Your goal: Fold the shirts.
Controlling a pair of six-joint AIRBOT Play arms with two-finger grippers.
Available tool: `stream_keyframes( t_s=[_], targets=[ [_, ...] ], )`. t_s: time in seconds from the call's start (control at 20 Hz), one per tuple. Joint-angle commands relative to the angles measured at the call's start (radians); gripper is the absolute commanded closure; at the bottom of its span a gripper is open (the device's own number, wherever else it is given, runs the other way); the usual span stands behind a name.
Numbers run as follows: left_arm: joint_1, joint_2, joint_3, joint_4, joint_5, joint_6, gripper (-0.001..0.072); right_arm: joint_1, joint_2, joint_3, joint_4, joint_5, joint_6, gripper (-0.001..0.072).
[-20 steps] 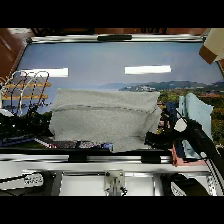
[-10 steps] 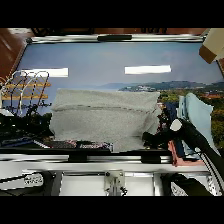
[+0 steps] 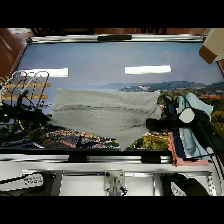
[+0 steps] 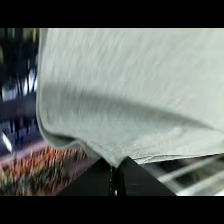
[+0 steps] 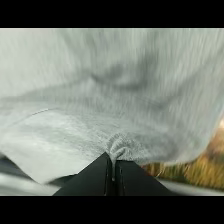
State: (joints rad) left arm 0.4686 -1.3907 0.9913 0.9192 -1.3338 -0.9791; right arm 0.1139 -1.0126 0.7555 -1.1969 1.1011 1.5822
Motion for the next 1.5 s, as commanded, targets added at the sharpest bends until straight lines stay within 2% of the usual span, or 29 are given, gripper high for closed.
stream_keyframes(
  t_s=[0.0, 0.3, 0.55, 0.6, 0.65, 0.7, 0.75, 0.8, 0.85, 0.9, 1.0, 1.15, 1.45],
  targets=[
    [-0.016, 0.001, 0.163, -0.087, 0.091, -0.066, 0.0675, -0.028, -0.078, 0.165, -0.129, -0.051, 0.043, 0.0649],
    [-0.124, -0.134, 0.321, -0.086, 0.239, -0.187, 0.0673, -0.137, -0.376, 0.475, -0.035, -0.077, 0.037, 0.0648],
    [-0.179, -0.259, 0.352, -0.087, 0.322, -0.257, 0.0673, -0.129, -0.550, 0.527, 0.020, -0.128, 0.045, 0.0645],
    [-0.181, -0.275, 0.352, -0.087, 0.321, -0.257, 0.0670, -0.129, -0.573, 0.527, 0.031, -0.130, 0.042, 0.0591],
    [-0.182, -0.289, 0.352, -0.087, 0.321, -0.257, 0.0614, -0.129, -0.590, 0.527, 0.045, -0.128, 0.035, 0.0399],
    [-0.183, -0.296, 0.352, -0.087, 0.320, -0.257, 0.0449, -0.129, -0.599, 0.527, 0.048, -0.124, 0.017, 0.0231],
    [-0.183, -0.296, 0.352, -0.090, 0.316, -0.257, 0.0198, -0.129, -0.597, 0.528, 0.053, -0.116, -0.026, 0.0212],
    [-0.181, -0.293, 0.359, -0.090, 0.294, -0.257, 0.0054, -0.130, -0.588, 0.529, 0.050, -0.095, -0.069, 0.0211],
    [-0.175, -0.292, 0.376, -0.090, 0.257, -0.257, 0.0039, -0.138, -0.573, 0.535, 0.011, -0.064, -0.095, 0.0050],
    [-0.169, -0.292, 0.402, -0.090, 0.209, -0.257, 0.0039, -0.145, -0.558, 0.535, -0.044, -0.036, -0.102, 0.0029],
    [-0.163, -0.290, 0.455, -0.090, 0.119, -0.257, 0.0040, -0.169, -0.548, 0.534, -0.129, 0.027, -0.101, 0.0029],
    [-0.169, -0.286, 0.512, -0.090, 0.031, -0.257, 0.0041, -0.195, -0.571, 0.534, -0.095, 0.020, -0.102, 0.0029],
    [-0.199, -0.278, 0.521, -0.090, 0.005, -0.264, 0.0041, -0.194, -0.662, 0.534, 0.006, -0.040, -0.101, 0.0029]
  ],
)
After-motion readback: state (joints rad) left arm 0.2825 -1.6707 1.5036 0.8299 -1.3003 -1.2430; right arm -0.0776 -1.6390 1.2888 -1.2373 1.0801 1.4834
